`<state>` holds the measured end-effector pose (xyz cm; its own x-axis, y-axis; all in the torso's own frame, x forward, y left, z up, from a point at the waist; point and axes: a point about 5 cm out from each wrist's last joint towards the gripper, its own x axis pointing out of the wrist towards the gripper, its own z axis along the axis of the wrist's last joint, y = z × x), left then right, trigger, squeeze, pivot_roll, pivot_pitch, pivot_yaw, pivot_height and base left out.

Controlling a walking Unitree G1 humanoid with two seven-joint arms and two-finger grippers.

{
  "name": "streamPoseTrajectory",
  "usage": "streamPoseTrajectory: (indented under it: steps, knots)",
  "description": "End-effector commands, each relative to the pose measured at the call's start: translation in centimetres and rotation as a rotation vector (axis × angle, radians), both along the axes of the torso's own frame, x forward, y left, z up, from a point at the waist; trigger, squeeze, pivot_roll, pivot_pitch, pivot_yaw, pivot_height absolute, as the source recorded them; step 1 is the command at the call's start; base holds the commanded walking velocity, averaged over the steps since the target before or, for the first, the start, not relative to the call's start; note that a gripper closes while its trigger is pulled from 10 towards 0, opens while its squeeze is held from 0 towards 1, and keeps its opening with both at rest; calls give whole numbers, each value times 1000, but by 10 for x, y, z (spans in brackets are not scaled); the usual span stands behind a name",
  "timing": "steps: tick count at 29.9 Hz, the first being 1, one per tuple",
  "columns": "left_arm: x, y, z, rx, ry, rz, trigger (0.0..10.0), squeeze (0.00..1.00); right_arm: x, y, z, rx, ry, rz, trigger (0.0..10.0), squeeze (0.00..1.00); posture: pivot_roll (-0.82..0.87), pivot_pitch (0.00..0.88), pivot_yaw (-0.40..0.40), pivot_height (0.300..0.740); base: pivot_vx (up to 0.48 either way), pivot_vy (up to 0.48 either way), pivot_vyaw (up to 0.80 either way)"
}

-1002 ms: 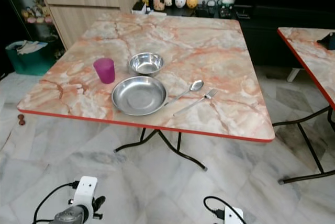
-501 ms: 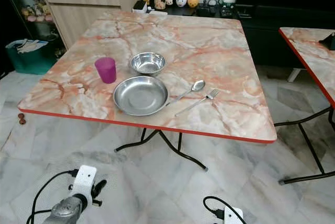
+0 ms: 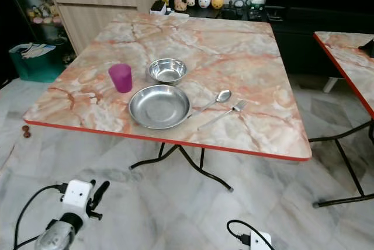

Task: Setting the table

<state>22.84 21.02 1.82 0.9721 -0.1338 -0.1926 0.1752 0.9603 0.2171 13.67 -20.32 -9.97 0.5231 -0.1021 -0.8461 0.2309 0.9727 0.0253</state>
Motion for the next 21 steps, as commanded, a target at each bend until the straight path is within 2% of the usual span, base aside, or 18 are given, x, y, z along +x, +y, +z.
streamPoseTrajectory:
  steps: [1, 4, 5, 9, 11, 12, 16, 21]
  knots:
    - [1, -1, 5, -14, -9, -4, 10000, 0, -2, -2, 0, -4, 8, -6, 10000, 0, 77, 0, -23, 740, 0, 0, 0]
    - [16, -7, 45, -40, -150, 27, 10000, 0, 0, -4, 1, -7, 2, -7, 10000, 0, 87, 0, -31, 740, 0, 0, 0]
    - [16, -7, 45, -40, -150, 27, 10000, 0, 0, -4, 1, -7, 2, -7, 10000, 0, 87, 0, -31, 740, 0, 0, 0]
    - [37, -12, 80, -93, -265, 73, 10000, 0, 2, -5, 1, -14, -3, -9, 10000, 0, 95, 0, -40, 740, 0, 0, 0]
    - [48, -22, 95, -111, -305, 40, 10000, 0, 3, -5, 2, -17, -4, -5, 10000, 0, 93, 0, -41, 740, 0, 0, 0]
    - [55, -33, 107, -115, -340, -7, 10000, 0, 3, -5, 2, -18, -5, -5, 10000, 0, 92, 0, -42, 740, 0, 0, 0]
    - [69, -51, 116, -152, -338, -39, 10000, 0, 4, -6, 3, -23, -18, -21, 10000, 0, 84, 0, -39, 740, 0, 0, 0]
    - [69, -60, 111, -169, -295, -71, 10000, 0, 4, -6, 3, -23, -32, -49, 10000, 0, 66, 0, -32, 740, 0, 0, 0]
